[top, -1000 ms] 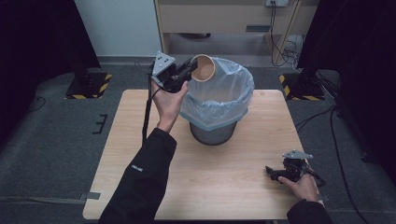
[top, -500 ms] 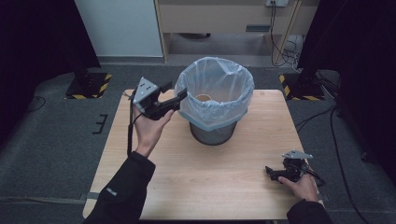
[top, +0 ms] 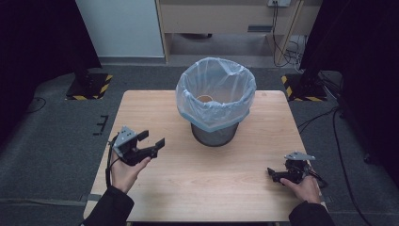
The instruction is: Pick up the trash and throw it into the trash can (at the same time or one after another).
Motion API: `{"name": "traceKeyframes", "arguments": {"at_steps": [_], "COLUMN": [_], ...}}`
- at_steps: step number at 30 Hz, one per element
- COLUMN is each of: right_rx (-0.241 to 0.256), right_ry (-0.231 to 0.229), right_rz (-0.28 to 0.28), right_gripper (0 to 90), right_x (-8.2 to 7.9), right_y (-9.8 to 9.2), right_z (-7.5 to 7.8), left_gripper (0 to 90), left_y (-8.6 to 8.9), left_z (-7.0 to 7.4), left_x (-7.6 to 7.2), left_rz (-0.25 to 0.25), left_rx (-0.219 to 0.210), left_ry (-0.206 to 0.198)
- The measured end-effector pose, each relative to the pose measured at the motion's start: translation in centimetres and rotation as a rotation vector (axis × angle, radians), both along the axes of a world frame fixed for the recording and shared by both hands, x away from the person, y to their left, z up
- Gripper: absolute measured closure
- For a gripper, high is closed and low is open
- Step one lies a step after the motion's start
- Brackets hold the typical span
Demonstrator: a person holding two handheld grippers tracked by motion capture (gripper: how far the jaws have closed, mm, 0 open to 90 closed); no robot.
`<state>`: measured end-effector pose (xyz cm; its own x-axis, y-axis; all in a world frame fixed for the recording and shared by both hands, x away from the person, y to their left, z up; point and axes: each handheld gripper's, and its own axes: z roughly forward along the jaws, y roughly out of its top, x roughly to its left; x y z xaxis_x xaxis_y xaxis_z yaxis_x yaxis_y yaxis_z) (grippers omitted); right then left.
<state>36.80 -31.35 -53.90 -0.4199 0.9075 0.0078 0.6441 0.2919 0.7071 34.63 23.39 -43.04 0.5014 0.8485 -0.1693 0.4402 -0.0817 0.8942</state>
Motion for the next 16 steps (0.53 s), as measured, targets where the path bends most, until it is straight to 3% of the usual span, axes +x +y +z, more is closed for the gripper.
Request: {"name": "traceKeyframes", "arguments": {"at_steps": [3, 4, 8, 11, 12, 13, 16], "right_rx": [0.0, 0.0, 0.0, 0.0, 0.0, 0.002, 0.002], "right_ry": [0.0, 0.0, 0.0, 0.001, 0.001, 0.001, 0.001], "right_rz": [0.0, 0.0, 0.001, 0.002, 0.002, 0.0, 0.003], "right_gripper": [0.8, 0.8, 0.8, 0.8, 0.8, 0.8, 0.8], "right_x": [0.0, 0.0, 0.0, 0.0, 0.0, 0.0, 0.0], "right_y": [0.0, 0.0, 0.0, 0.0, 0.0, 0.0, 0.0], "right_z": [0.0, 0.0, 0.0, 0.0, 0.0, 0.0, 0.0], "left_gripper": [19.8, 19.7, 18.1, 17.5, 16.1, 16.0, 15.8], "left_y": [1.6, 1.6, 3.5, 4.7, 5.1, 5.6, 6.0], "left_z": [-3.5, -3.5, -5.8, -6.7, -6.9, -7.3, -7.5], "left_x": [-1.0, -1.0, -1.5, -1.8, -1.9, -2.0, -2.1], "left_rz": [0.02, 0.02, 0.032, 0.056, 0.057, 0.066, 0.085], "left_rx": [0.054, 0.054, 0.144, 0.156, 0.168, 0.227, 0.262], "left_ry": [0.104, 0.104, 0.203, 0.252, 0.263, 0.279, 0.293]}}
